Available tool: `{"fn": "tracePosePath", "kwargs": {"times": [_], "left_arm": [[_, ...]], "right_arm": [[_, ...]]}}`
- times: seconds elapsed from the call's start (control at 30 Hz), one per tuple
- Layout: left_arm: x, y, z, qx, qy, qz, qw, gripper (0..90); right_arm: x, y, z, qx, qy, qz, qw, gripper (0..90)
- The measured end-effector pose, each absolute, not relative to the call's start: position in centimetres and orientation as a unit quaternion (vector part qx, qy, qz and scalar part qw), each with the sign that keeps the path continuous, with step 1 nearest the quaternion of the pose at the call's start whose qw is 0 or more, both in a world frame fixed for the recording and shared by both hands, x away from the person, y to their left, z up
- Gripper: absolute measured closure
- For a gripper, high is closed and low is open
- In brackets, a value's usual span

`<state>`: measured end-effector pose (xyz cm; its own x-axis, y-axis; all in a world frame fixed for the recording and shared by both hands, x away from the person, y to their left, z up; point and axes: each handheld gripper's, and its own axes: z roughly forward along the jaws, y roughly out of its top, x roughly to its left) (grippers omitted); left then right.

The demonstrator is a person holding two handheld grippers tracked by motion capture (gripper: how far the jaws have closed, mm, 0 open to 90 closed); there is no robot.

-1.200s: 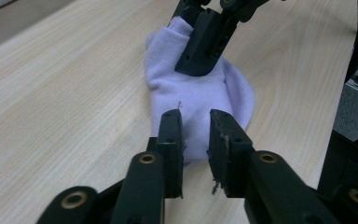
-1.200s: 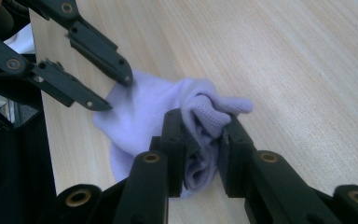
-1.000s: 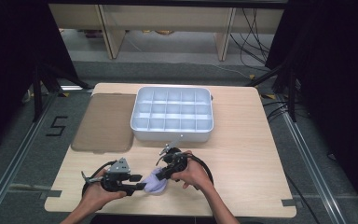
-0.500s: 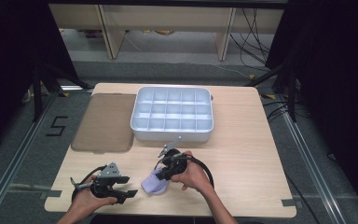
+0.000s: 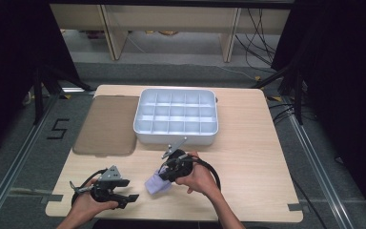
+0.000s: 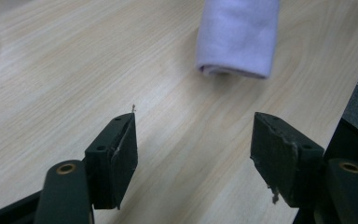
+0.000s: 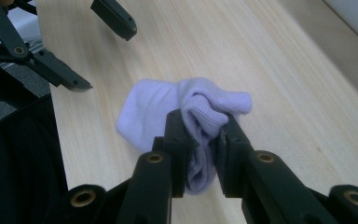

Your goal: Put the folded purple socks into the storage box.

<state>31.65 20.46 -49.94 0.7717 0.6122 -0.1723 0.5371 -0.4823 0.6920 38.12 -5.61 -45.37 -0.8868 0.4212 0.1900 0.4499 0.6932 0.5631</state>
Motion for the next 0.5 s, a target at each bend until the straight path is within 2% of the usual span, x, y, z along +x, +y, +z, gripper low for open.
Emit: {"fn": "tracePosePath", "kwargs": {"times": [0.23, 0.5], "left_arm": [[31.3, 21.1, -50.1, 0.858, 0.347, 0.055, 0.373, 31.4], [31.0, 21.1, -50.1, 0.863, 0.334, 0.053, 0.375, 31.1]], "right_arm": [[38.2, -6.1, -44.7, -0.223, -0.921, -0.319, 0.007, 77.7], [37.6, -6.4, -42.5, -0.23, -0.92, -0.316, -0.012, 77.7]]}}
